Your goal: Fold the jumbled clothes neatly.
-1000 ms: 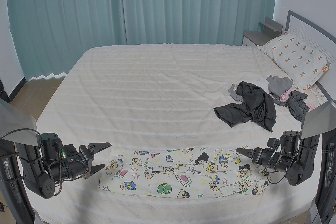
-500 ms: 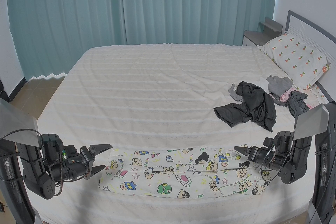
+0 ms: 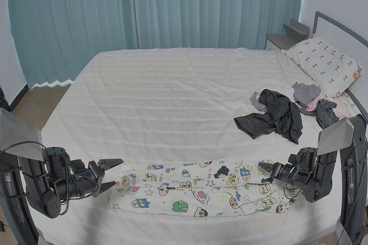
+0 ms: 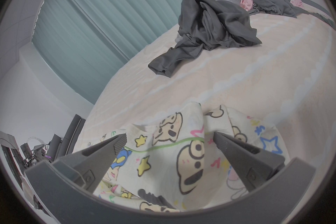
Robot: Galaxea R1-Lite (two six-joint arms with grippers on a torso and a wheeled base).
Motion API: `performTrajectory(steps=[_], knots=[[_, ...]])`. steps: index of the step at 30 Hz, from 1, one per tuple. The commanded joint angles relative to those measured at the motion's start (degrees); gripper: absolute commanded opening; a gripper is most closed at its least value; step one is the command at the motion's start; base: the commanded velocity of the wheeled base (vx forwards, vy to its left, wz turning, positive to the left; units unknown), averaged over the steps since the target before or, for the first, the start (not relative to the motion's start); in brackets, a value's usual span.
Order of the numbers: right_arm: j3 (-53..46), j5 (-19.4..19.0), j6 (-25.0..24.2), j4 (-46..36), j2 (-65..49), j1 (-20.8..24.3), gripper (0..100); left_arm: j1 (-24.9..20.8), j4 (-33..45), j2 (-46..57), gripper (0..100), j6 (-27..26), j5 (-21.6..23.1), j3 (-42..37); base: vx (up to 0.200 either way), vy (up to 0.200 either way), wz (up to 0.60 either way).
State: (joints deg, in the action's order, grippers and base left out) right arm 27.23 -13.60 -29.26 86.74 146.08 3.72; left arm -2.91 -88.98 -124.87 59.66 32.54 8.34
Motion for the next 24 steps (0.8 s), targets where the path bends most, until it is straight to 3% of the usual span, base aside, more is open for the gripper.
performTrajectory(steps=[1, 12, 23, 24], knots=[[0.19, 0.60, -0.01, -0.34, 0.08, -0.38, 100, 0.01, -1.02, -0.11, 100, 0.02, -0.02, -0.08, 0.000, 0.000, 0.00], [-6.40, -0.37, -3.09, 2.91, -7.92, 0.32, 100, -0.25, -1.02, -0.20, 100, -0.07, -0.02, -0.08, 0.000, 0.000, 0.00], [-5.96, -1.86, -2.21, 2.91, -6.16, 0.94, 100, -0.25, -1.02, -0.55, 100, -1.13, -0.11, -0.16, 0.000, 0.000, 0.00], [-5.88, -1.78, -2.12, 2.91, -5.98, 0.94, 0, -0.25, -1.02, -0.55, 100, -1.13, -0.11, -0.16, 0.000, 0.000, 0.00]])
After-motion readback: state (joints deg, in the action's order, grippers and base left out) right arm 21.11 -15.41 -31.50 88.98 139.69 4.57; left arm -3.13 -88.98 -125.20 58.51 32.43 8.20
